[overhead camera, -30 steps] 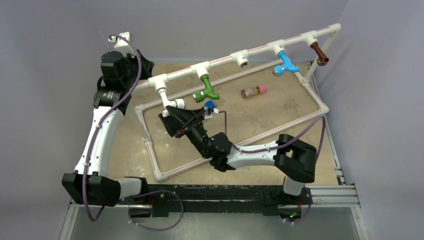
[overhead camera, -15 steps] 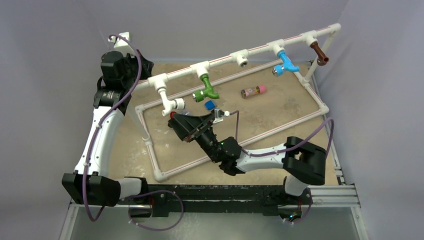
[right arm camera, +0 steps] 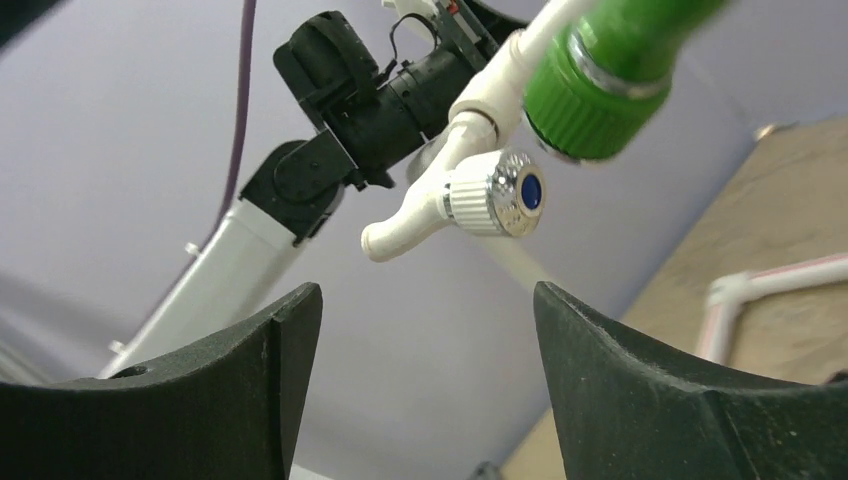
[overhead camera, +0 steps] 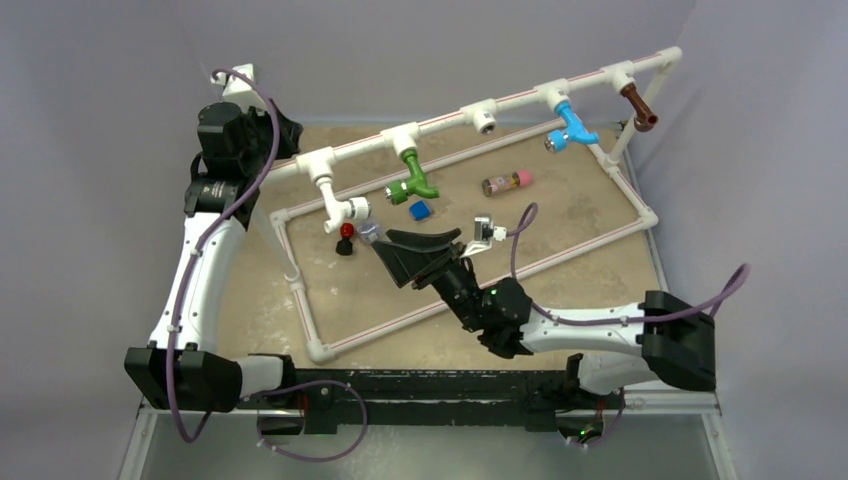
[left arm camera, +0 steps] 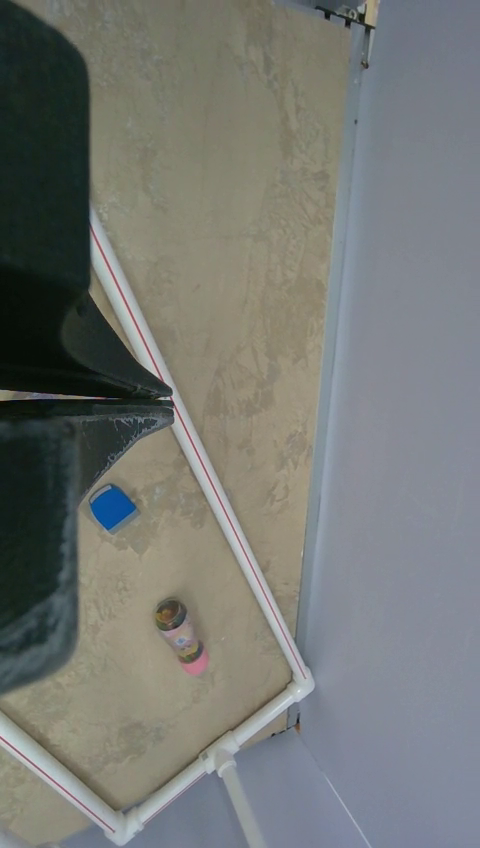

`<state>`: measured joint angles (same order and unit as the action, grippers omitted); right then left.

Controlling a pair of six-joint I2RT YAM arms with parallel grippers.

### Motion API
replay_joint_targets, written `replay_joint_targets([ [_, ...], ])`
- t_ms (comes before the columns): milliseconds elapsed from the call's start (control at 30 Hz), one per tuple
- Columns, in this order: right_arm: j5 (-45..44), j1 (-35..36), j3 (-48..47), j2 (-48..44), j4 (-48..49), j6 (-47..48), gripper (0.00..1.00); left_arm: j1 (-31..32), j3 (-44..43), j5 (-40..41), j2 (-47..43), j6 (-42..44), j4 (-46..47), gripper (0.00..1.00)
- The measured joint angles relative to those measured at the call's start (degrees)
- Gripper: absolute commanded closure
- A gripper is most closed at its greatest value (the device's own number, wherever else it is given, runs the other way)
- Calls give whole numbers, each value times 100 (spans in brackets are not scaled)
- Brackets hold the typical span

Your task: Install the water faucets

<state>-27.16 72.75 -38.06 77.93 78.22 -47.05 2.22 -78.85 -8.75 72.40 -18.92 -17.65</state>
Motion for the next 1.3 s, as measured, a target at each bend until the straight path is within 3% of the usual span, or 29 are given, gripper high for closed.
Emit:
replay_joint_targets([
  [267,396,0,-146,-1021,-1307,3241,20,-98,0,-50,0,-9,0,100],
  [500,1226,138,-739,-1357,-2529,5928,21,-142,0,-146,0,-44,0,100],
  [667,1375,446,-852,-1320,-2763,7888,20,-146,0,-181,0,-59,0,100],
  [900,1117,732,-1349,-509,-2664,10603,19,-146,0,-249,0,-59,0,100],
  [1067,802,756,-1672,199,-2605,11772,19,-146,0,-308,0,-59,0,100],
  [1300,597,726,-2490,931,-2603,12246,20,-146,0,-365,0,-83,0,100],
])
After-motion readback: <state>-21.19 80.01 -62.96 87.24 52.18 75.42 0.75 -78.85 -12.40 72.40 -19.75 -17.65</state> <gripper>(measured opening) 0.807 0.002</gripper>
